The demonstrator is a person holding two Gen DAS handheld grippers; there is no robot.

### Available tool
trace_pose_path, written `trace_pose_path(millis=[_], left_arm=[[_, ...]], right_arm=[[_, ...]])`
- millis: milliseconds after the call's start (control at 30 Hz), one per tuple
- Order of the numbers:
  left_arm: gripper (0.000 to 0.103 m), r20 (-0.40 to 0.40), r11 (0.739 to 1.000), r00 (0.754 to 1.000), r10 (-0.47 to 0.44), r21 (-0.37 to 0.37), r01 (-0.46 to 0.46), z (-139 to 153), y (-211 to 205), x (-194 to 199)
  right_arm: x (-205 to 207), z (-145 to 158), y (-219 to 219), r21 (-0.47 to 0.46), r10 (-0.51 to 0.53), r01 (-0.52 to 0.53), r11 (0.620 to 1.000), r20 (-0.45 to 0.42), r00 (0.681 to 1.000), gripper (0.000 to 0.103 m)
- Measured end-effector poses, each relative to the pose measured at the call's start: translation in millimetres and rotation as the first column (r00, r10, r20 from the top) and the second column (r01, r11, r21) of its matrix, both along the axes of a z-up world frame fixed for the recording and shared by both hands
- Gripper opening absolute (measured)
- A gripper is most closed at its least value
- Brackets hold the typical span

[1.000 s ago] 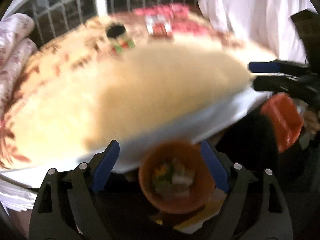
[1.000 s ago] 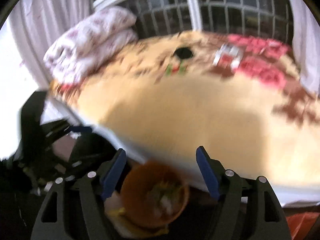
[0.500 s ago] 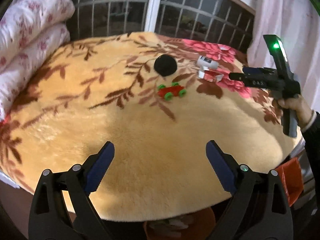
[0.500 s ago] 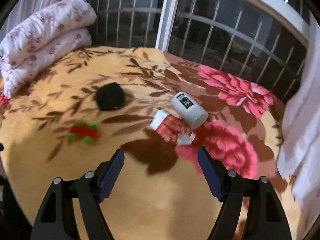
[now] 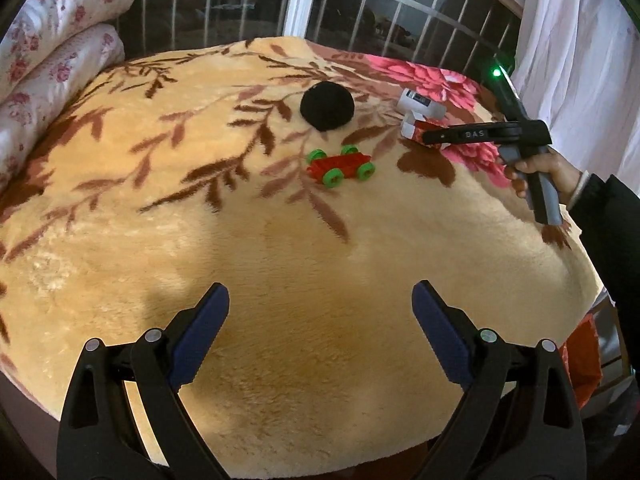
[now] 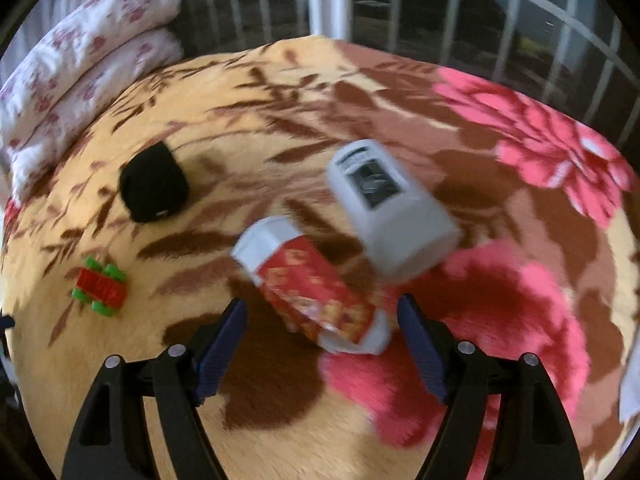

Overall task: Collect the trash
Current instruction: 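Grasp the red printed snack box with the right tool, then grasp the red toy car with the left tool while right holds the box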

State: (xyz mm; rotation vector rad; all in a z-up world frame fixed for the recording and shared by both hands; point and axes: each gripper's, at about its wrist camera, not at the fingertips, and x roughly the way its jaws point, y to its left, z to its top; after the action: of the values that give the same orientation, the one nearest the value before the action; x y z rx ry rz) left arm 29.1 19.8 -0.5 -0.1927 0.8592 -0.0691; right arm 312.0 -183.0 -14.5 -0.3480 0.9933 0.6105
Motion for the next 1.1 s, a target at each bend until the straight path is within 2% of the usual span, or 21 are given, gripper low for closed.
trace_pose_path(millis=[67,100,167,333,467,567,667,733,833,867,967,1033,1100], left_arm=[[0.09,0.0,1.0,1.0,-0.003,0.002,0.003,-0.5,-1.8,2.2],[0.09,-0.002,1.0,1.0,-0.002,0.006,0.002,-1.3,-2.4,3.7],[0.09,-0.011,1.0,1.0,0.005,0.011,-0.005,-3.0,-2.9,6.6],[0.09,-0.021,1.0,1.0,0.011,0.005,-0.011,-4.9,-0.4,11.5],[0.09,-0.019,1.0,1.0,0.004,0.02,-0.003,-3.5,-0.9,22.1],[0.09,0.007,0.999,1.0,-0.008,0.037,0.008,2.5,-2.4,38.6],[0.09,0.006,0.996,0.998,-0.056,0.067,0.056,5.8,-8.4,63.1],[0.09,-0.002,0.989,0.995,-0.098,0.112,0.098,6.4,-16.5,81.7],[0.09,-0.015,0.959,0.984,-0.18,0.219,0.178,3.2,-32.8,110.6],[0.09,-0.026,0.951,0.978,-0.205,0.233,0.205,0.4,-36.0,117.9],[0.09,-0.071,0.935,0.966,-0.25,0.242,0.259,-10.5,-40.1,141.7],[0.09,-0.094,0.939,0.967,-0.238,0.232,0.254,-17.7,-37.9,156.5],[0.09,-0.126,0.947,0.963,-0.24,0.188,0.261,-29.4,-34.5,175.4]], right_arm=[[-2.8,-4.2,10.7,-0.029,0.047,-0.047,0.999,0.011,0.999,0.061],[-2.3,-8.2,16.6,-0.041,0.069,-0.069,0.997,-0.003,0.998,0.048],[-3.2,-13.0,23.0,-0.057,0.075,-0.076,0.995,-0.01,0.997,0.042],[-11.2,-10.6,24.5,-0.054,0.079,-0.078,0.995,0.002,0.997,0.034],[-30.2,-8.5,26.6,-0.058,0.067,-0.065,0.996,0.034,0.997,0.032],[-48.0,-3.9,23.1,-0.028,0.02,-0.019,0.999,0.049,0.999,0.032],[-72.3,11.0,8.1,0.078,-0.054,0.05,0.996,0.051,0.997,0.032],[-91.7,21.3,-2.7,0.154,-0.072,0.064,0.986,0.052,0.996,0.032],[-118.8,32.6,-16.1,0.218,-0.092,0.074,0.973,0.075,0.993,0.032],[-128.9,36.1,-22.1,0.244,-0.099,0.078,0.967,0.076,0.992,0.033],[-152.6,44.2,-38.1,0.292,-0.131,0.099,0.951,0.091,0.987,0.033],[-164.1,46.5,-46.8,0.319,-0.15,0.113,0.941,0.094,0.984,0.033],[-170.4,45.7,-53.6,0.335,-0.166,0.127,0.934,0.089,0.982,0.033]])
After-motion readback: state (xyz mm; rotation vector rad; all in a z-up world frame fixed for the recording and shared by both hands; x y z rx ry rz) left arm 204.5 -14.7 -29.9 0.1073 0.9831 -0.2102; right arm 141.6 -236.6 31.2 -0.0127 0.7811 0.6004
